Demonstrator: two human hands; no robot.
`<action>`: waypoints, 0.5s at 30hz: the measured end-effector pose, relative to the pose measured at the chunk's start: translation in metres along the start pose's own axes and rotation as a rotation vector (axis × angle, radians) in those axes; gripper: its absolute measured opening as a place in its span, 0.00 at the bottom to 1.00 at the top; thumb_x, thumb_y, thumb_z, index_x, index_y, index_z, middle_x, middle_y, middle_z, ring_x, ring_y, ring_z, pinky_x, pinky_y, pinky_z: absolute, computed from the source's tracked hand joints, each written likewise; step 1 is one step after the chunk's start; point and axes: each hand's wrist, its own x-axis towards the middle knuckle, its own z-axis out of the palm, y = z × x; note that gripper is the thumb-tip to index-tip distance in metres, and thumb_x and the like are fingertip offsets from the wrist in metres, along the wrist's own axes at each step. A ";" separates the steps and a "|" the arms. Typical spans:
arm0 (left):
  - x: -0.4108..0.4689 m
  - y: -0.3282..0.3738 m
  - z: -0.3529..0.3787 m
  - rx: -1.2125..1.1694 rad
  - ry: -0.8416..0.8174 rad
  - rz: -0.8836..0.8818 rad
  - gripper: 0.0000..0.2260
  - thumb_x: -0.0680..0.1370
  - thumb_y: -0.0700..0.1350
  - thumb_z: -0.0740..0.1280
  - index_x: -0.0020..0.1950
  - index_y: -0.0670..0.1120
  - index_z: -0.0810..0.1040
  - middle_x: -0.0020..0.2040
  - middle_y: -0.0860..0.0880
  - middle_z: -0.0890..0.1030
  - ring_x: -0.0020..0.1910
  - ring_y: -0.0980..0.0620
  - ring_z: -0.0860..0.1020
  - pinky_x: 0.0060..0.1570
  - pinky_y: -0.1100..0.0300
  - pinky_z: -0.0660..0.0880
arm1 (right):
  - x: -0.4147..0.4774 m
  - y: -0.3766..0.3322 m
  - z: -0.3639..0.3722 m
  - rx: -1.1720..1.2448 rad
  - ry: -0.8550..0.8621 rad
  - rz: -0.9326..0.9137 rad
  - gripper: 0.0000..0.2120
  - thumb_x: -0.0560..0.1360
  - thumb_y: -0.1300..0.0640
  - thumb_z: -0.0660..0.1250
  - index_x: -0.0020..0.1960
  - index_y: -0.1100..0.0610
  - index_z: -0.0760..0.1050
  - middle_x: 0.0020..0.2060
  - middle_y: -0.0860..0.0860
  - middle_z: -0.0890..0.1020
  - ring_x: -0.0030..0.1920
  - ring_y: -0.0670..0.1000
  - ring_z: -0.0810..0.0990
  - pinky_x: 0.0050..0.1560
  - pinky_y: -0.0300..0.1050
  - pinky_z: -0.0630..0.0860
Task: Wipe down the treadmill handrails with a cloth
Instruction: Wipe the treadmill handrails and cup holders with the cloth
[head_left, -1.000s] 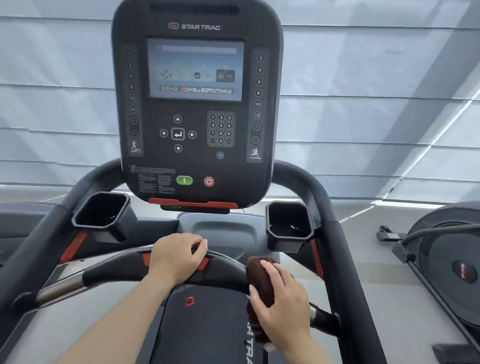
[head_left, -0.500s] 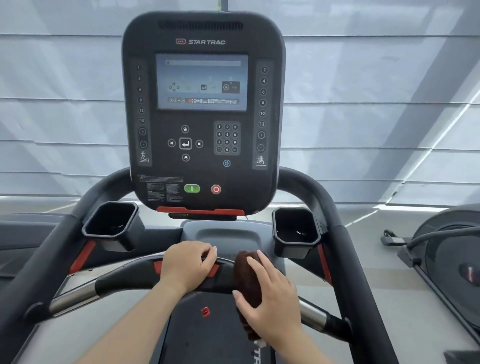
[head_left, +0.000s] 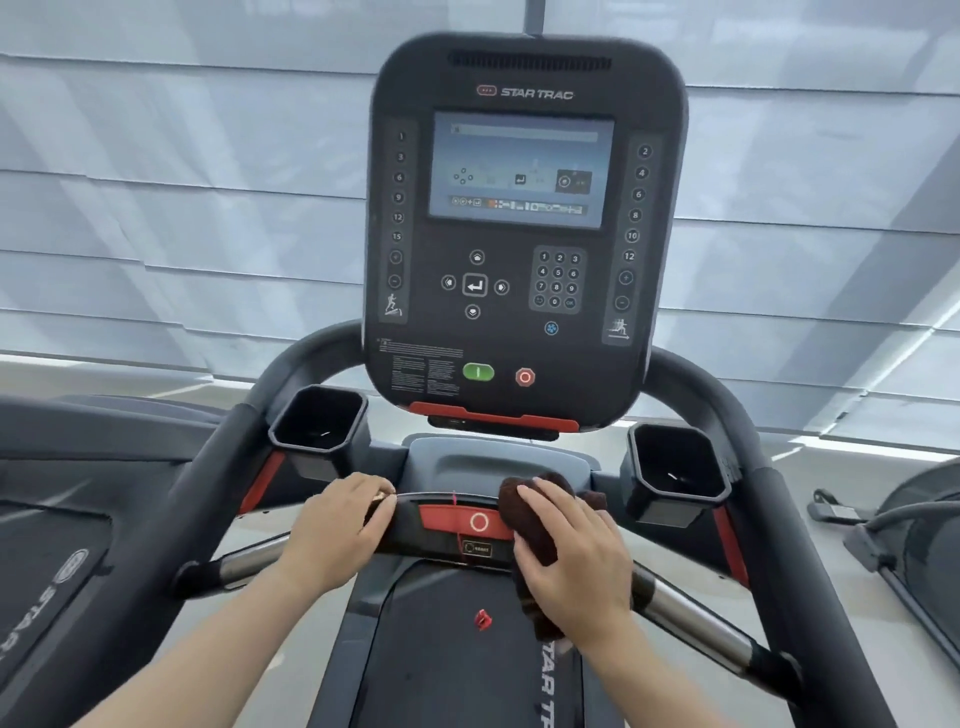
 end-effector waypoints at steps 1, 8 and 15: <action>-0.005 -0.011 -0.004 -0.013 -0.003 -0.021 0.10 0.79 0.50 0.57 0.55 0.52 0.75 0.54 0.54 0.78 0.54 0.51 0.73 0.52 0.55 0.69 | 0.003 -0.004 0.002 0.020 0.034 -0.014 0.22 0.67 0.52 0.73 0.61 0.50 0.76 0.59 0.46 0.80 0.52 0.50 0.80 0.51 0.51 0.78; -0.041 -0.082 -0.040 0.044 0.029 -0.082 0.11 0.79 0.50 0.58 0.57 0.51 0.75 0.57 0.55 0.76 0.56 0.53 0.73 0.54 0.54 0.69 | 0.043 -0.105 0.046 0.140 -0.050 -0.176 0.22 0.72 0.49 0.67 0.65 0.49 0.72 0.62 0.47 0.78 0.54 0.49 0.77 0.54 0.44 0.72; -0.071 -0.160 -0.066 0.198 0.097 -0.222 0.15 0.77 0.51 0.61 0.62 0.49 0.75 0.66 0.51 0.72 0.65 0.50 0.69 0.61 0.51 0.68 | 0.055 -0.162 0.103 -0.031 -0.309 -0.146 0.17 0.69 0.44 0.64 0.56 0.48 0.76 0.52 0.46 0.81 0.45 0.52 0.80 0.48 0.50 0.73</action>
